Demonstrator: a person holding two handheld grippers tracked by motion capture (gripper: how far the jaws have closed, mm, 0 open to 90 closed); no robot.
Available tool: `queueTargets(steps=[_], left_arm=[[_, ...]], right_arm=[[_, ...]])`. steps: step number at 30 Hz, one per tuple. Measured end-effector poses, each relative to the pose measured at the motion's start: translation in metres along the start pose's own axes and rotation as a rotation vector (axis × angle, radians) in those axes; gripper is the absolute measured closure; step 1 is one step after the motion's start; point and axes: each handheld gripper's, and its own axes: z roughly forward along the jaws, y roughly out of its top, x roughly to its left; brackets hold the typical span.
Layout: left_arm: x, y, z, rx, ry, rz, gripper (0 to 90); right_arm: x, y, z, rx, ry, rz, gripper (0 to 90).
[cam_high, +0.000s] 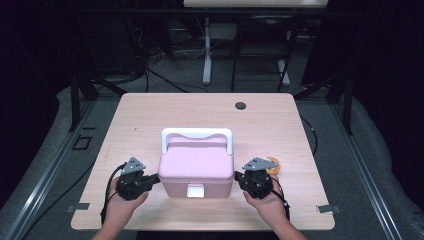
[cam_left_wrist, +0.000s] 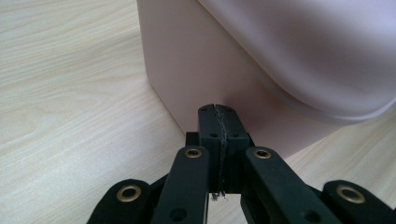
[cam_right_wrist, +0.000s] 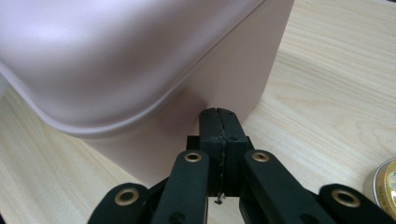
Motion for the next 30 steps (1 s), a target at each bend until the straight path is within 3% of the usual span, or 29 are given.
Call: queueTargets(steps=[30], left_arm=[[-0.011, -0.014, -0.014, 0.006, -0.028, 0.015, 90.0]], right_arm=[[0.012, -0.012, -0.016, 0.010, 0.019, -0.032, 90.0]])
